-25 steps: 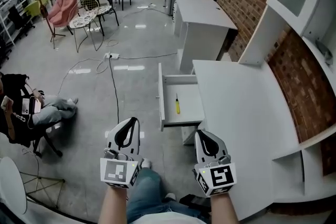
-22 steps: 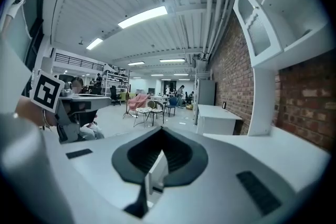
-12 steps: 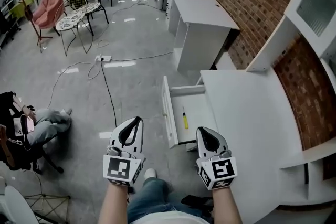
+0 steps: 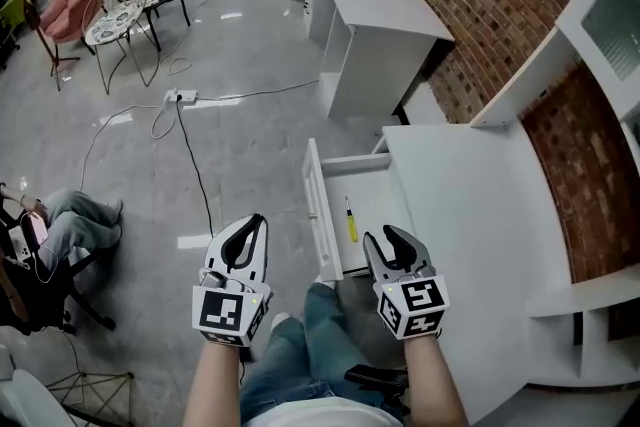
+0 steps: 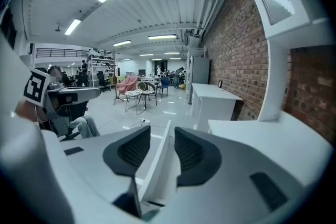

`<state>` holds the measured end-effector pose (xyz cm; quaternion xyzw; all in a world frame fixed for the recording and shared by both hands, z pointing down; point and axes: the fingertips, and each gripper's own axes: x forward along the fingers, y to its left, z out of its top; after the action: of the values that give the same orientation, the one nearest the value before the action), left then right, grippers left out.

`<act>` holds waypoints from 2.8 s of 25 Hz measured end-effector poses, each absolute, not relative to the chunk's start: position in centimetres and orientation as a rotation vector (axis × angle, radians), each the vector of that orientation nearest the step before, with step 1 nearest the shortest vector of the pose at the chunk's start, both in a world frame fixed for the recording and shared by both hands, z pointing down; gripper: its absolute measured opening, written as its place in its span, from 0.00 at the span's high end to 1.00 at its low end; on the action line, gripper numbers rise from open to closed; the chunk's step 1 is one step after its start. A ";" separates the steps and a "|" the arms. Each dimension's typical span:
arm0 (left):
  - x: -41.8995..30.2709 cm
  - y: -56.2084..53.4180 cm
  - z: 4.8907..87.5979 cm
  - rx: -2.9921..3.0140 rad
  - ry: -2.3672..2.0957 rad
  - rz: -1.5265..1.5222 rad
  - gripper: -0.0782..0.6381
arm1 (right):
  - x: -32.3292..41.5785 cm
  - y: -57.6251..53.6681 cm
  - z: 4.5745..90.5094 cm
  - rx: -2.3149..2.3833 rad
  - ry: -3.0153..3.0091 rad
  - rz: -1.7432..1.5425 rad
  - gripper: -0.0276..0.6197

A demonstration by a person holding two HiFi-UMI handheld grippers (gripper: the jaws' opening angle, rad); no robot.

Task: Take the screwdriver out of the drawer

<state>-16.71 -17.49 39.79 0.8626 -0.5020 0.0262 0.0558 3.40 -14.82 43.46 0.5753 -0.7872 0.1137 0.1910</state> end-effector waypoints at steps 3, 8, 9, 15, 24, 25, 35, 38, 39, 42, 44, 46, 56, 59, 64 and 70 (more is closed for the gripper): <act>-16.1 -18.5 40.6 2.635 -1.503 0.094 0.87 | 3.4 -16.4 44.9 1.575 -2.217 0.377 0.65; -15.0 -21.2 41.9 2.606 -1.500 0.127 0.87 | 3.9 -19.0 48.4 1.476 -2.193 0.498 0.59; -14.6 -21.9 42.3 2.597 -1.499 0.138 0.87 | 4.1 -19.7 49.2 1.458 -2.187 0.515 0.59; -11.7 -26.7 46.0 2.550 -1.461 0.232 0.87 | 5.6 -23.2 55.9 1.342 -2.118 0.649 0.59; -8.8 -31.4 53.1 2.430 -1.405 0.391 0.87 | 8.6 -25.9 70.2 1.186 -1.873 0.920 0.70; -8.7 -31.6 53.9 2.416 -1.401 0.405 0.87 | 8.9 -26.1 71.6 1.174 -1.847 0.939 0.71; -8.4 -33.3 58.6 2.330 -1.369 0.525 0.87 | 10.3 -28.1 79.8 1.127 -1.686 1.010 0.73; -8.3 -33.0 59.5 2.314 -1.364 0.553 0.87 | 10.9 -28.7 81.0 1.122 -1.646 0.968 0.75; -8.4 -32.9 59.7 2.307 -1.366 0.559 0.87 | 11.1 -28.8 81.2 1.124 -1.635 0.946 0.80; -8.8 -32.6 60.1 2.287 -1.375 0.562 0.87 | 11.0 -28.9 81.2 1.120 -1.635 0.893 0.83; -8.7 -32.4 60.1 2.288 -1.373 0.562 0.87 | 11.1 -28.9 81.0 1.123 -1.633 0.886 0.83; -8.8 -32.4 59.9 2.294 -1.371 0.562 0.87 | 11.1 -28.9 80.9 1.131 -1.630 0.892 0.84; -8.8 -31.6 56.0 2.341 -1.389 0.476 0.87 | 9.7 -28.6 73.9 1.212 -1.742 0.834 0.84; -8.7 -31.1 54.3 2.363 -1.392 0.438 0.87 | 9.3 -28.5 70.8 1.264 -1.786 0.811 0.84; -8.7 -30.3 51.4 2.404 -1.398 0.378 0.87 | 9.2 -27.9 65.1 1.347 -1.854 0.765 0.84; -8.9 -29.3 48.4 2.456 -1.405 0.312 0.87 | 8.9 -26.7 58.8 1.439 -1.934 0.690 0.84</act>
<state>-8.92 -29.27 48.41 0.8534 -0.4882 0.1083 0.1469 8.93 -26.71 58.84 0.5454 -0.7328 0.2615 0.3118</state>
